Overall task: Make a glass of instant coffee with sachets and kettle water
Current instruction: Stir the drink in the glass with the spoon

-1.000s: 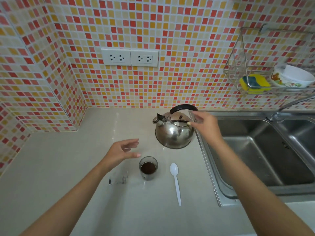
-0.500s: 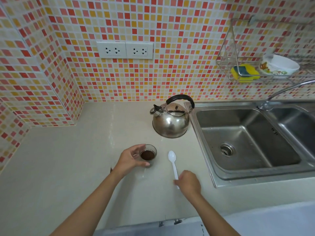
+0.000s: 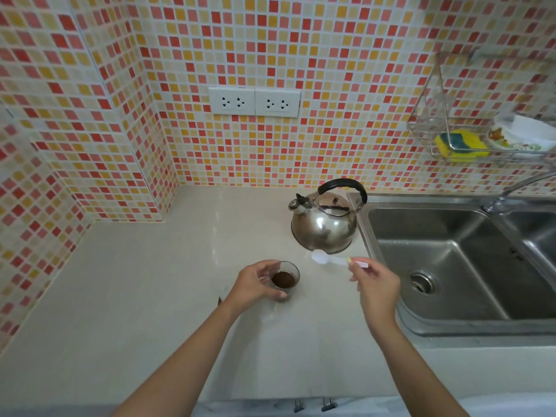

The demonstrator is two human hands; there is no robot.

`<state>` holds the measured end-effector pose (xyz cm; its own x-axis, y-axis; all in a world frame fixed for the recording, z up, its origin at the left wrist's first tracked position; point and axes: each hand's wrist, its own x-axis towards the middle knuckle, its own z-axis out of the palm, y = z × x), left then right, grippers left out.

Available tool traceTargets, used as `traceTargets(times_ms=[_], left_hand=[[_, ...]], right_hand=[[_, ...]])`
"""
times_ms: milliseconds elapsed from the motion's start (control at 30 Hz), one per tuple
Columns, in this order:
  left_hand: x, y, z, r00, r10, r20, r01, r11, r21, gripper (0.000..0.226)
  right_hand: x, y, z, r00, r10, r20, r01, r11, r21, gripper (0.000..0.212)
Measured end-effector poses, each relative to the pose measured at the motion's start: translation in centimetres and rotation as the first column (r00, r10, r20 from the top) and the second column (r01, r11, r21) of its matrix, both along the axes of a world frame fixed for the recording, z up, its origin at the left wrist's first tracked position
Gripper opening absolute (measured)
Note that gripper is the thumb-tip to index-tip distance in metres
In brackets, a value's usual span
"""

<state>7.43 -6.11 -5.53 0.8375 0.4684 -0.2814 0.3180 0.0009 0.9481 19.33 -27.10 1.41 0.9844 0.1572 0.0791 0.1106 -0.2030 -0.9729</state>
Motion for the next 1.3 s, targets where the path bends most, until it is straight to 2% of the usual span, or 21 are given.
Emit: traceTargets(times_ms=[100,200,367,467,567,700,833,933,1100,1200,1300], left_hand=[[0.0,0.1,-0.1,1.000,0.001,0.001,-0.001,1.000,0.002,0.081],[0.0,0.1,-0.1,1.000,-0.009,0.005,0.009,1.000,0.023,0.081],[0.2,0.2,0.4,1.000,-0.016,0.006,0.016,0.997,0.074,0.079],[0.2,0.1,0.8,0.998,-0.065,0.020,0.063,0.992,0.111,0.069],[0.1,0.1,1.1,0.994,-0.101,0.035,0.095,0.987,0.128,0.061],[0.1,0.0,1.2,0.995,-0.088,0.037,0.082,0.987,0.135,0.064],[0.1,0.1,1.2,0.994,-0.110,0.023,0.105,0.982,0.159,0.061],[0.1,0.0,1.4,0.994,-0.112,0.004,0.110,0.979,0.174,0.060],[0.1,-0.1,1.6,0.996,-0.094,-0.013,0.094,0.981,0.171,0.062],[0.1,0.0,1.7,0.995,-0.097,-0.026,0.100,0.980,0.172,0.062],[0.2,-0.1,1.8,0.996,-0.089,-0.020,0.091,0.983,0.162,0.063]], right_hand=[[-0.5,1.7,2.4,0.980,0.103,0.170,-0.113,0.992,0.052,0.013],[-1.7,3.5,2.9,0.904,0.314,0.291,-0.298,0.949,-0.101,0.009],[-2.5,5.7,0.6,0.760,0.604,0.240,-0.463,0.762,-0.453,0.015],[-2.5,6.4,-0.1,0.712,0.672,0.205,-0.517,0.699,-0.494,0.016],[-2.1,7.1,-0.3,0.685,0.705,0.184,-0.521,0.651,-0.552,0.018],[-1.7,7.3,-0.7,0.730,0.677,0.097,-0.488,0.614,-0.620,0.021],[-2.3,7.5,-1.0,0.736,0.676,0.042,-0.540,0.623,-0.565,0.021],[-2.3,7.6,-0.7,0.722,0.689,0.065,-0.533,0.614,-0.582,0.022],[-2.2,7.6,-0.8,0.770,0.635,0.053,-0.487,0.640,-0.594,0.018],[-2.7,8.0,-0.8,0.740,0.671,0.041,-0.542,0.631,-0.555,0.020],[-2.4,7.9,-0.6,0.735,0.675,0.061,-0.516,0.617,-0.594,0.022]])
